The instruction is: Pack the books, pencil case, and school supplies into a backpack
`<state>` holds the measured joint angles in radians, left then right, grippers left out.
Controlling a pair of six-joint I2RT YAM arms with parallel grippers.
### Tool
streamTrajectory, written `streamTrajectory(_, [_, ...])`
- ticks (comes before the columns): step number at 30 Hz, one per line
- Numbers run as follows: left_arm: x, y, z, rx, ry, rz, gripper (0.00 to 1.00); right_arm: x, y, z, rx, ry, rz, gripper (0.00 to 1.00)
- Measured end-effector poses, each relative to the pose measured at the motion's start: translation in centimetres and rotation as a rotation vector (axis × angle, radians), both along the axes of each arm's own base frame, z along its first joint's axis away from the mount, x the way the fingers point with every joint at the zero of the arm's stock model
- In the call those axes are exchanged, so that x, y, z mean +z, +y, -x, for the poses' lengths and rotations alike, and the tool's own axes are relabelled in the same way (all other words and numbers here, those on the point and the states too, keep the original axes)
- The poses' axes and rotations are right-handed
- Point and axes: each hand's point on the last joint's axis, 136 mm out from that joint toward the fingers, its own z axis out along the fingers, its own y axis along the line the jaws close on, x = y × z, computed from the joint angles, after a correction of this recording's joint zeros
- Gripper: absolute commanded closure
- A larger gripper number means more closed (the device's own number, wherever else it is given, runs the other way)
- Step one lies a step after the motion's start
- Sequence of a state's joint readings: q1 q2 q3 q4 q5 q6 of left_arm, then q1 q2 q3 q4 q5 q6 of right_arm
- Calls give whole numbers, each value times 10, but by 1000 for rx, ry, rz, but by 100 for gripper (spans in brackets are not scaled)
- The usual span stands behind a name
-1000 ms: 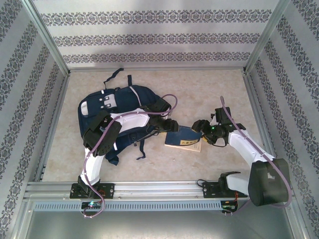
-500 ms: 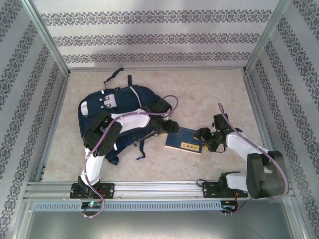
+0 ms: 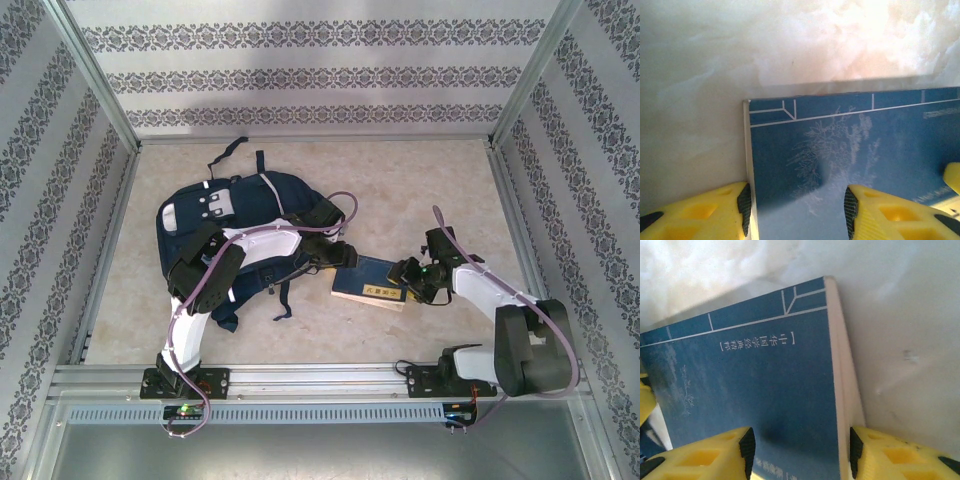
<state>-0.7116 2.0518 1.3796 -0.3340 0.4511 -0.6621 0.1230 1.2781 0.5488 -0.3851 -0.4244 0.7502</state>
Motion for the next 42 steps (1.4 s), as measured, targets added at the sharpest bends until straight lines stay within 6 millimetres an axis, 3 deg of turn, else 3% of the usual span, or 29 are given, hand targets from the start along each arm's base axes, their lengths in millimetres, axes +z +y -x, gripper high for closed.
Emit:
streamTrajectory(5, [-1, 0, 1, 0, 3, -2, 49, 14, 2, -4, 14, -63, -8, 54])
streamTrajectory(10, [-1, 1, 1, 0, 4, -3, 50, 15, 2, -4, 20, -68, -5, 60])
streamTrajectory(13, [-2, 1, 1, 0, 3, -5, 50, 15, 2, -4, 16, -66, -6, 50])
streamTrajectory(17, [-2, 2, 1, -1, 0, -7, 50, 20, -2, -5, 1, -78, -10, 44])
streamTrajectory(25, [-3, 2, 1, -1, 0, -7, 50, 36, -3, -8, -51, -120, -70, 41])
streamTrajectory(32, [-2, 2, 1, -1, -1, -7, 50, 32, -2, -3, -81, -103, -110, 53])
streamTrajectory(42, [-3, 2, 1, -2, -4, -10, 50, 31, -7, -1, -97, -103, -105, 57])
